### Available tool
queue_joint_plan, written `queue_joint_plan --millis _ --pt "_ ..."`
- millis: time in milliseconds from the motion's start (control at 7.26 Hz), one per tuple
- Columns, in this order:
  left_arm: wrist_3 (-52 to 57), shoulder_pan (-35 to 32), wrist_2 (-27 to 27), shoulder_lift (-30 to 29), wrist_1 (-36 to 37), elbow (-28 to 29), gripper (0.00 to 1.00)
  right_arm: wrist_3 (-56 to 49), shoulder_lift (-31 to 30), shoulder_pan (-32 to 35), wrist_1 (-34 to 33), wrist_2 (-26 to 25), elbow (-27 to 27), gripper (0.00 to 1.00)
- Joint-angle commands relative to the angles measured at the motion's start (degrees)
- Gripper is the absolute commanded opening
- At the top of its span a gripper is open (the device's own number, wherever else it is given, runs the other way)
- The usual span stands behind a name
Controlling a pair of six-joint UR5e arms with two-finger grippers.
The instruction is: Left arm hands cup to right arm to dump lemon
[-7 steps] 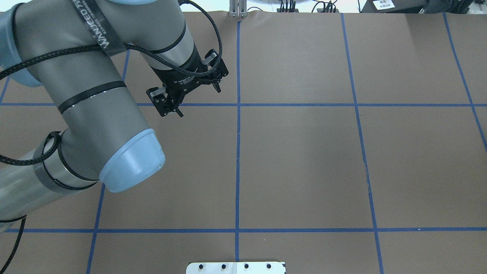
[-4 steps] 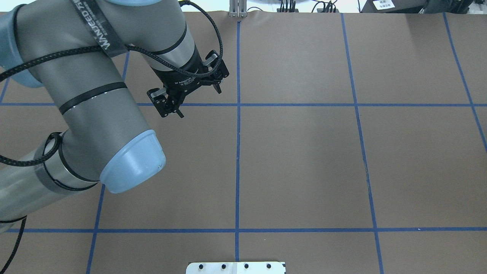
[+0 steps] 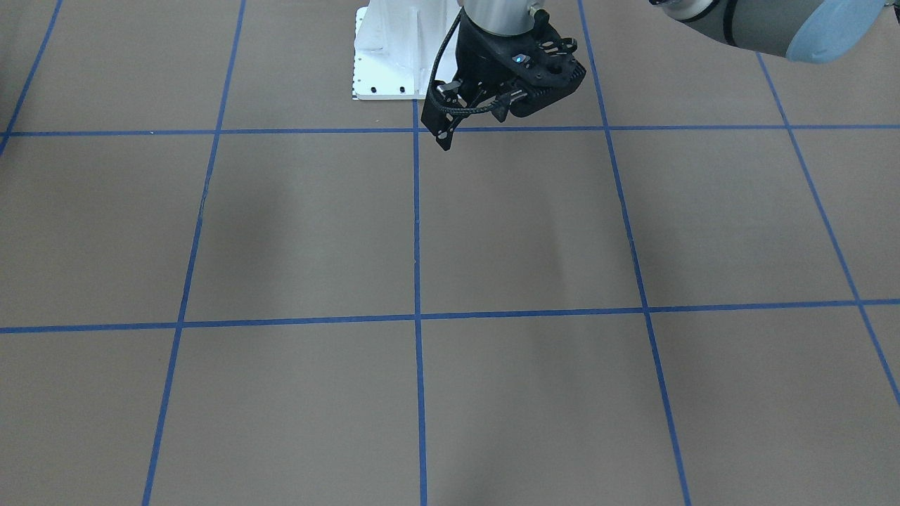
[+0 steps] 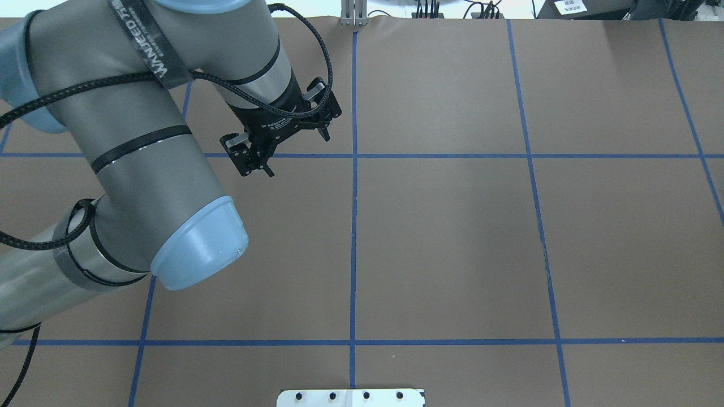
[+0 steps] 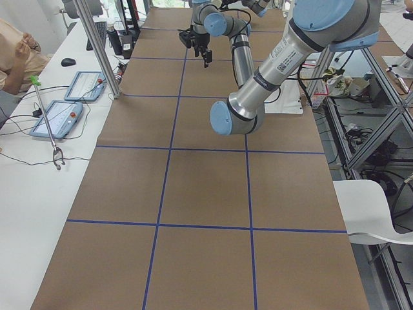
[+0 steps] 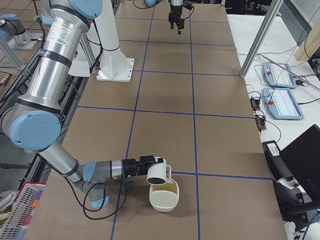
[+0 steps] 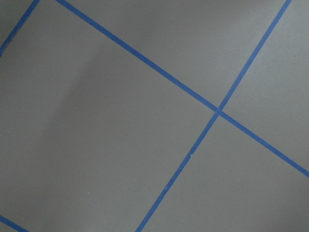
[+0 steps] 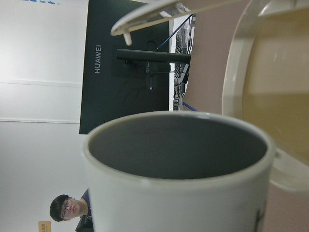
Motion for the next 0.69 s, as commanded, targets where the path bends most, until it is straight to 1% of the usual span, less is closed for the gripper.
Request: queue_joint_plan --millis 0,413,551 --pt "-0.1 0.5 0.4 0.0 0.1 0.0 1.00 5.9 0.8 1.5 -0.1 0.4 -0.2 0.12" --pt "0.0 0.5 1.5 0.0 0.2 -0.1 1.00 13.1 1.1 3.0 0.0 1.9 -0.5 0.14" --pt "0.0 0.6 1.6 0.0 0.2 -0.1 1.00 15.6 1.1 4.8 0.1 3.4 -0.5 0.14"
